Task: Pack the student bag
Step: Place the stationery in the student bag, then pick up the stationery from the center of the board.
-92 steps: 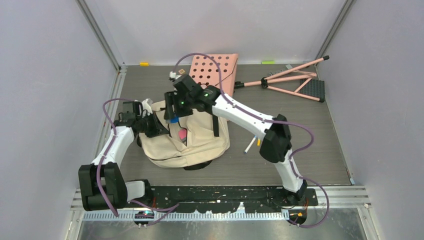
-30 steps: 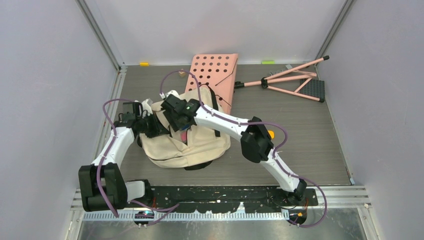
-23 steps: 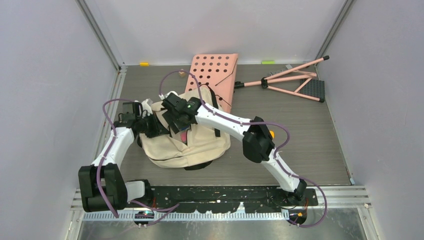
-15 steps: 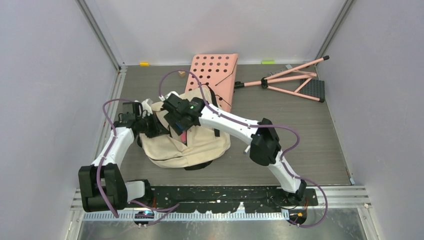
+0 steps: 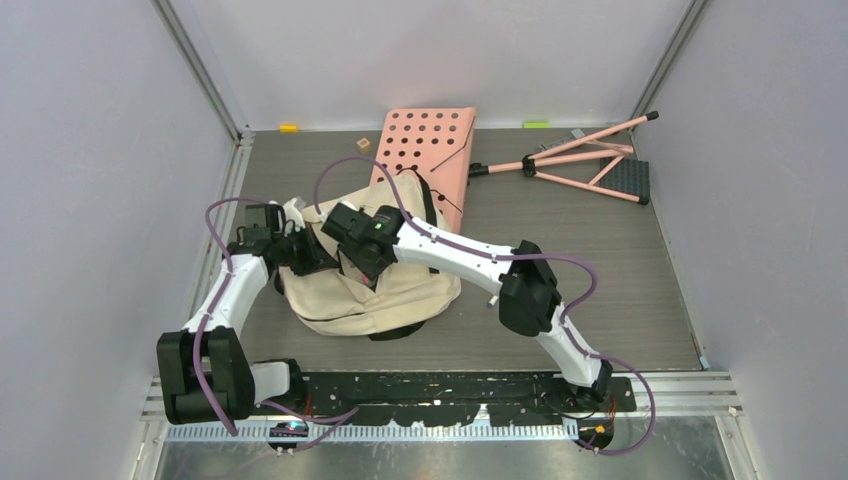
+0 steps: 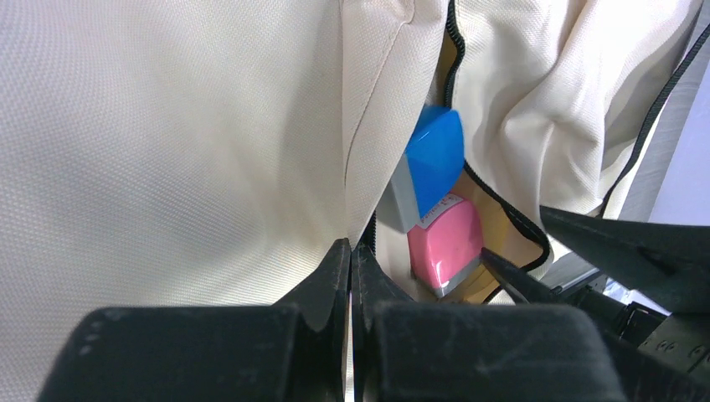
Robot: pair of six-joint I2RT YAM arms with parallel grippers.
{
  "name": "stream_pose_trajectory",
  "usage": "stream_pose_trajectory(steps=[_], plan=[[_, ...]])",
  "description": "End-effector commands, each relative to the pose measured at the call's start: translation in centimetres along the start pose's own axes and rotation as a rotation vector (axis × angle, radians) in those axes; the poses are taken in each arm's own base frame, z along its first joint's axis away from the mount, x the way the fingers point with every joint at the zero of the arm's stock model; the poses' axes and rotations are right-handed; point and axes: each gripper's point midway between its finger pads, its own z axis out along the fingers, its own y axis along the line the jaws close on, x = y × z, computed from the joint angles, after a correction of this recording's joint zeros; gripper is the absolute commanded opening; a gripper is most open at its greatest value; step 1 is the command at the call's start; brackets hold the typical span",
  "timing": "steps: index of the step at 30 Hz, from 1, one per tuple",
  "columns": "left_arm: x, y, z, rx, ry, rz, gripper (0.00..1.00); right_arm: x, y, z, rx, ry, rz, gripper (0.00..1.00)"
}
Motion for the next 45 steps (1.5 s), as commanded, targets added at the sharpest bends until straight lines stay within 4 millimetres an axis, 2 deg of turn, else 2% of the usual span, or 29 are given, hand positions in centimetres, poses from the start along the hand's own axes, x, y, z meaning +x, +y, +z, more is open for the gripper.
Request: stream_pose_trajectory(steps=[1, 5, 7, 11, 16, 19, 21, 23, 24, 25, 26, 29, 31, 34, 35, 36, 37, 38, 39, 40, 41, 42, 43, 44, 45], plan=[[-0.5, -0.6, -0.7, 0.020, -0.031, 0.019, 0.00, -1.3, -1.2, -1.3, 0.081, -0.035, -0.002, 0.28], [-0.5, -0.6, -0.7, 0.018, -0.031, 0.019, 0.00, -3.1, -4.4, -3.6, 0.223, -0.135, 0.086, 0.09], [-0.5, -0.6, -0.7, 0.017, -0.031, 0.020, 0.00, -4.3, -5.3, -5.0, 0.229, -0.215, 0.155, 0.07], [-0.5, -0.5, -0.8, 0.011, -0.031, 0.020, 0.00, -5.7, -5.0, -7.0, 0.133, -0.335, 0.235, 0.07], [-0.4, -0.1, -0.7, -0.006, -0.028, 0.015, 0.00, -6.3, -3.9, -8.5, 0.026, -0.401, 0.244, 0.08], [-0.4, 0.0, -0.7, -0.015, -0.027, 0.015, 0.00, -6.4, -3.5, -8.6, -0.006, -0.431, 0.249, 0.11], [-0.4, 0.0, -0.7, -0.015, -0.025, 0.014, 0.00, -6.6, -3.4, -8.9, -0.018, -0.442, 0.249, 0.18], [-0.4, 0.0, -0.7, -0.015, -0.025, 0.014, 0.00, -7.0, -3.5, -9.4, -0.015, -0.456, 0.253, 0.30], [-0.4, 0.0, -0.7, -0.014, -0.023, 0.014, 0.00, -7.3, -3.8, -10.0, -0.012, -0.470, 0.258, 0.43], [-0.4, 0.0, -0.7, -0.011, -0.024, 0.015, 0.00, -7.5, -4.1, -10.3, 0.003, -0.481, 0.265, 0.50], [-0.4, -0.1, -0.6, -0.009, -0.024, 0.016, 0.00, -7.9, -4.7, -11.0, 0.023, -0.499, 0.276, 0.61], [-0.4, -0.1, -0.6, -0.009, -0.024, 0.017, 0.00, -8.7, -6.6, -12.4, 0.086, -0.527, 0.308, 0.76], [-0.5, 0.0, -0.7, -0.010, -0.027, 0.019, 0.00, -8.6, -8.7, -12.9, 0.151, -0.519, 0.344, 0.79], [-0.5, 0.0, -0.7, -0.013, -0.027, 0.020, 0.00, -6.8, -12.4, -12.4, 0.236, -0.456, 0.411, 0.80], [-0.4, 0.0, -0.6, -0.013, -0.025, 0.020, 0.00, -5.6, -14.3, -12.0, 0.260, -0.428, 0.451, 0.80], [-0.5, 0.0, -0.6, -0.014, -0.025, 0.020, 0.00, -4.9, -15.0, -11.8, 0.263, -0.413, 0.473, 0.80], [-0.5, 0.1, -0.6, -0.015, -0.025, 0.020, 0.00, -3.4, -17.1, -11.4, 0.290, -0.384, 0.529, 0.81], [-0.5, 0.1, -0.6, -0.016, -0.027, 0.021, 0.00, -2.5, -17.7, -11.1, 0.281, -0.365, 0.554, 0.81], [-0.5, 0.1, -0.6, -0.016, -0.027, 0.021, 0.00, -0.6, -19.8, -10.7, 0.304, -0.336, 0.610, 0.80], [-0.5, 0.1, -0.7, -0.016, -0.028, 0.022, 0.00, 0.3, -20.5, -10.4, 0.299, -0.316, 0.635, 0.80], [-0.5, 0.1, -0.6, -0.016, -0.028, 0.022, 0.00, 2.5, -22.2, -10.0, 0.319, -0.280, 0.693, 0.81], [-0.5, 0.1, -0.6, -0.017, -0.026, 0.021, 0.00, 3.7, -23.0, -9.7, 0.326, -0.262, 0.738, 0.80], [-0.5, 0.1, -0.6, -0.017, -0.026, 0.020, 0.00, 6.3, -24.6, -9.1, 0.348, -0.215, 0.790, 0.80], [-0.4, 0.1, -0.6, -0.017, -0.024, 0.020, 0.00, 7.8, -26.3, -9.5, 0.373, -0.208, 0.863, 0.81], [-0.4, 0.1, -0.6, -0.016, -0.023, 0.019, 0.00, 10.4, -26.5, -8.5, 0.391, -0.141, 0.891, 0.81]])
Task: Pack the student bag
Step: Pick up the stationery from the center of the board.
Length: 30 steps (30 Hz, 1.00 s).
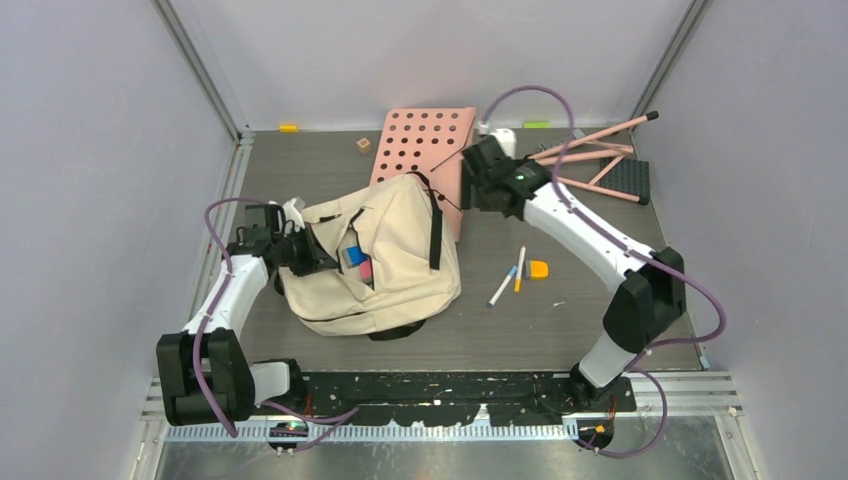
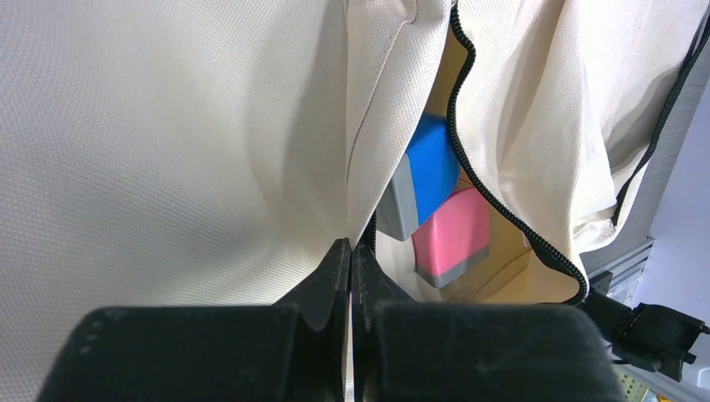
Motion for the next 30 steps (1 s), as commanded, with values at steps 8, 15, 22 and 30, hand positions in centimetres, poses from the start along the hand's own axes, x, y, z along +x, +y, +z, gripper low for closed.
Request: stream_pose_trajectory(steps=[8, 15, 22, 30], plan=[[-0.3, 0.0, -0.2, 0.004, -0.009, 0.011, 0.00, 11.4, -14.4, 1.3, 0.335, 0.267, 0.405, 0.85], [-0.3, -0.1, -0.3, 0.005, -0.012, 0.013, 0.00, 15.2, -14.5, 3.2, 0.316, 0.349, 0.409, 0.87], [-0.3, -0.1, -0.3, 0.004, -0.010, 0.012, 0.00, 16.9, -14.7, 4.1, 0.306, 0.409, 0.369, 0.88], [-0.2, -0.1, -0.3, 0.006, -0.007, 0.009, 0.00, 17.9, -13.9, 5.5, 0.247, 0.476, 0.299, 0.88]])
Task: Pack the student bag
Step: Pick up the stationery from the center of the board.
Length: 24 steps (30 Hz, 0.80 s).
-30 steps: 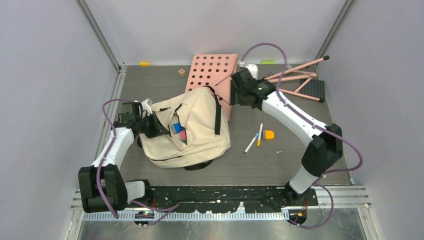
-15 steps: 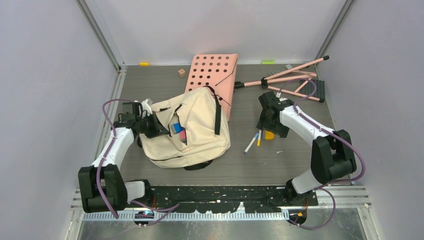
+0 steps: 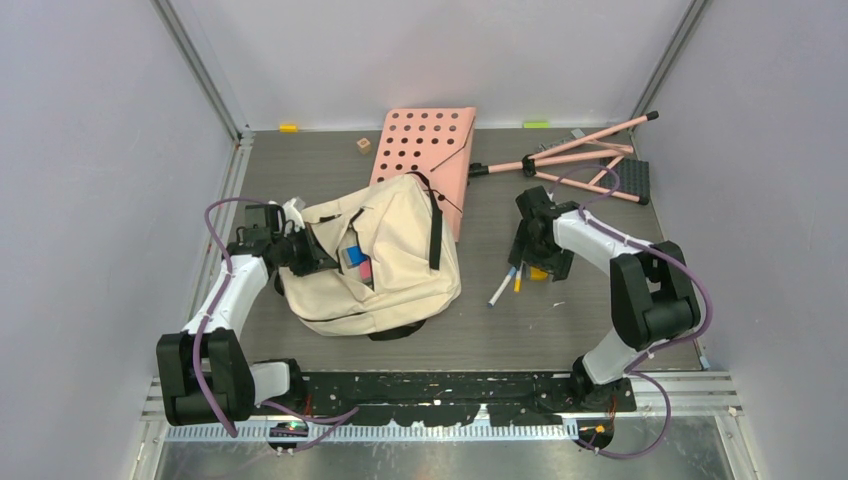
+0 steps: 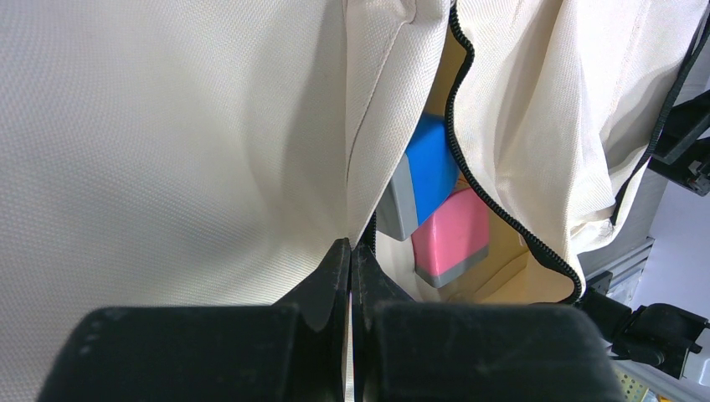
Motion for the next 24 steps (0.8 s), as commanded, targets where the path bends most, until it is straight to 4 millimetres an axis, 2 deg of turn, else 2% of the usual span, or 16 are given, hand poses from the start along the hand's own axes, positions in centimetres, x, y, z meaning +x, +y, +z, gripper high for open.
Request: stream_pose_trajectory(steps=[1, 8, 15, 24], plan=[[-0.2, -0.1, -0.2, 0.007, -0.006, 0.009, 0.00, -1.0, 0.9, 0.2, -0.040, -0.014, -0.044, 0.88], [-0.2, -0.1, -0.2, 0.007, -0.004, 0.010, 0.00, -1.2, 0.5, 0.8, -0.019, 0.006, -0.065, 0.83], [-0.2, -0.1, -0.2, 0.007, -0.005, 0.011, 0.00, -2.1, 1.6, -0.4, -0.109, -0.011, -0.092, 0.84], [-0.2, -0.1, -0.1, 0.009, -0.002, 0.009, 0.00, -2.7, 1.2, -1.0, -0.150, -0.003, -0.093, 0.85]])
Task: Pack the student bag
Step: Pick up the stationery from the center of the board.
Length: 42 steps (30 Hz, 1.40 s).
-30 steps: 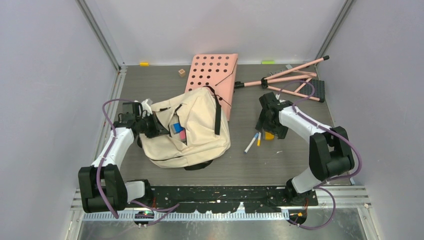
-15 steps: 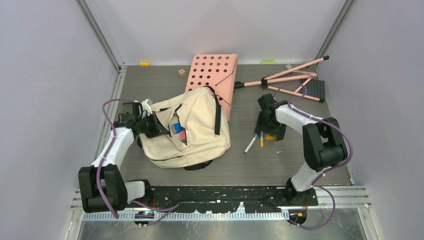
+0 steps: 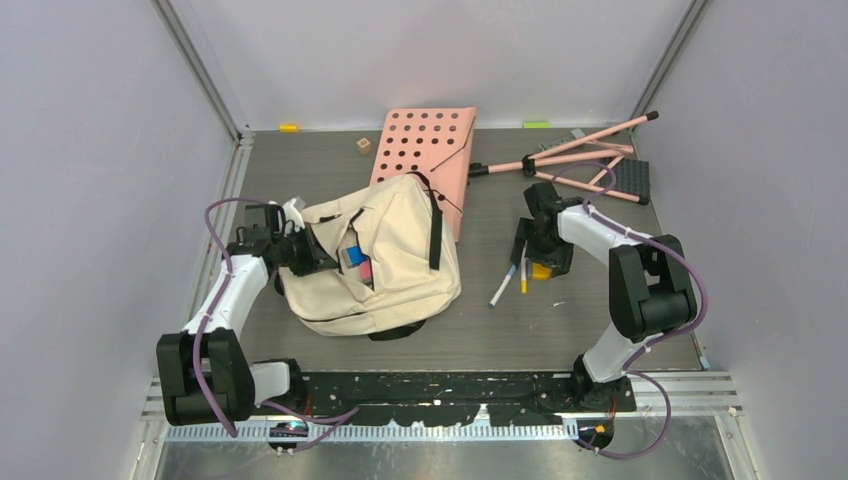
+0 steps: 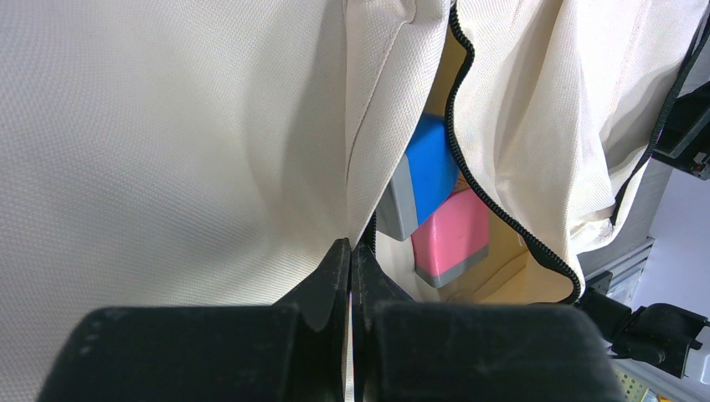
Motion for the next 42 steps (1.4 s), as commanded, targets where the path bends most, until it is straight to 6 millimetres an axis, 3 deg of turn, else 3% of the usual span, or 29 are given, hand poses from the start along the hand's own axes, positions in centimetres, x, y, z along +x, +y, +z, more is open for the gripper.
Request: stream_pose_trajectory(steps=[1, 9, 20, 31, 36, 42], plan=[[-0.2, -0.1, -0.1, 0.009, -0.002, 0.008, 0.00, -2.0, 0.7, -2.1, -0.073, -0.065, 0.003, 0.86], [-0.1, 0.0, -0.1, 0.009, 0.003, 0.005, 0.00, -1.6, -0.8, -1.6, -0.059, -0.039, 0.035, 0.77], [-0.2, -0.2, -0.2, 0.013, -0.001, 0.008, 0.00, -0.8, -1.0, -0.1, -0.057, 0.013, 0.032, 0.74], [-0.2, -0.2, -0.2, 0.011, -0.005, 0.012, 0.00, -0.8, -0.9, 0.8, -0.043, 0.041, 0.021, 0.56], [-0.2, -0.2, -0.3, 0.010, -0.009, 0.014, 0.00, -1.3, -0.9, 0.1, -0.046, 0.021, 0.015, 0.42], [-0.3, -0.2, -0.2, 0.012, -0.007, 0.013, 0.00, -2.8, -0.8, -2.8, -0.065, -0.042, 0.005, 0.40]])
